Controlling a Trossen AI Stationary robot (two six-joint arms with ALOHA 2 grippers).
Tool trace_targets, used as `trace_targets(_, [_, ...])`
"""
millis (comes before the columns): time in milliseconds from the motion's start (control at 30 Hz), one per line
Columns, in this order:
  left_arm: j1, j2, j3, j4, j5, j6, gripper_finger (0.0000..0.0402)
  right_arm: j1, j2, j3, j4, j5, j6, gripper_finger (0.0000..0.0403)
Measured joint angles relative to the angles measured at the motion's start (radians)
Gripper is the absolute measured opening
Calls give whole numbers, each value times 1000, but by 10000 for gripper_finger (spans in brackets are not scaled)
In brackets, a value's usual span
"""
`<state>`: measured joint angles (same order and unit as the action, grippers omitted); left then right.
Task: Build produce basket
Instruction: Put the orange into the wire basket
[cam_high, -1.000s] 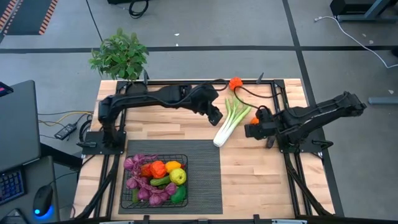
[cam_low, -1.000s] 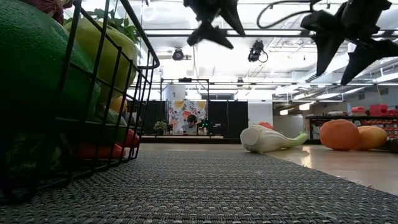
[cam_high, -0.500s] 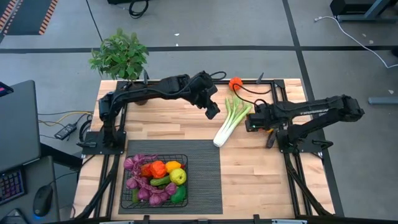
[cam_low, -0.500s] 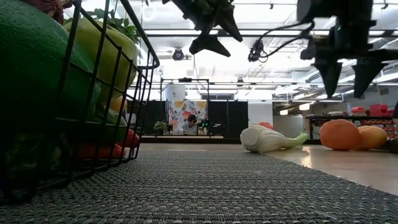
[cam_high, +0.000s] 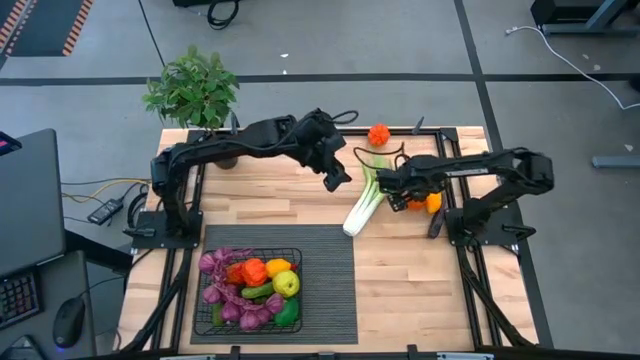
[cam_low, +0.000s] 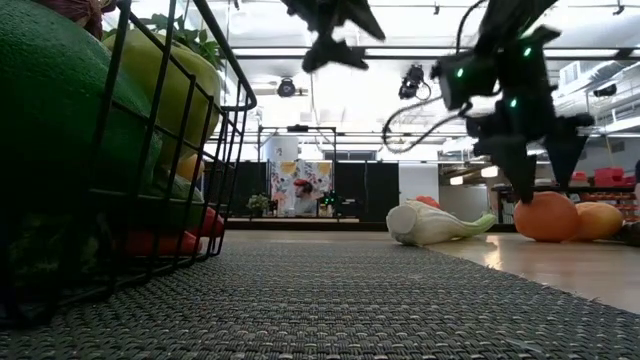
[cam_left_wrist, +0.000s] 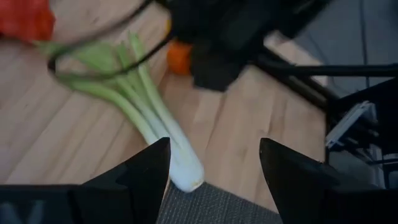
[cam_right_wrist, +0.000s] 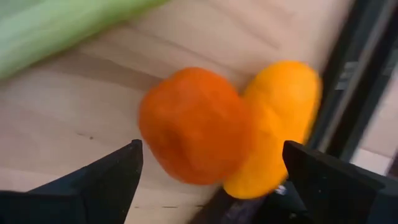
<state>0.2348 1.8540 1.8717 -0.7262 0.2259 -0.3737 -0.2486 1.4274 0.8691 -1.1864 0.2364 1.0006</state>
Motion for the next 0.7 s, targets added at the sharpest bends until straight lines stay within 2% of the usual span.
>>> trace_targets(167, [8, -57, 0, 19, -3, -7, 251, -53, 67, -55, 110, -35, -123, 393])
trace_targets(333, [12, -107, 0, 22, -15, -93, 251, -96, 111, -85, 131, -49, -195, 392])
trace_targets(500, [2, -141, 0, 22, -15, -140, 245, -95, 125, -101, 177, -100, -267, 367])
trace_targets(700, [0, -190, 0, 17, -15, -205, 236, -80, 103, -102, 218, -99, -332, 330])
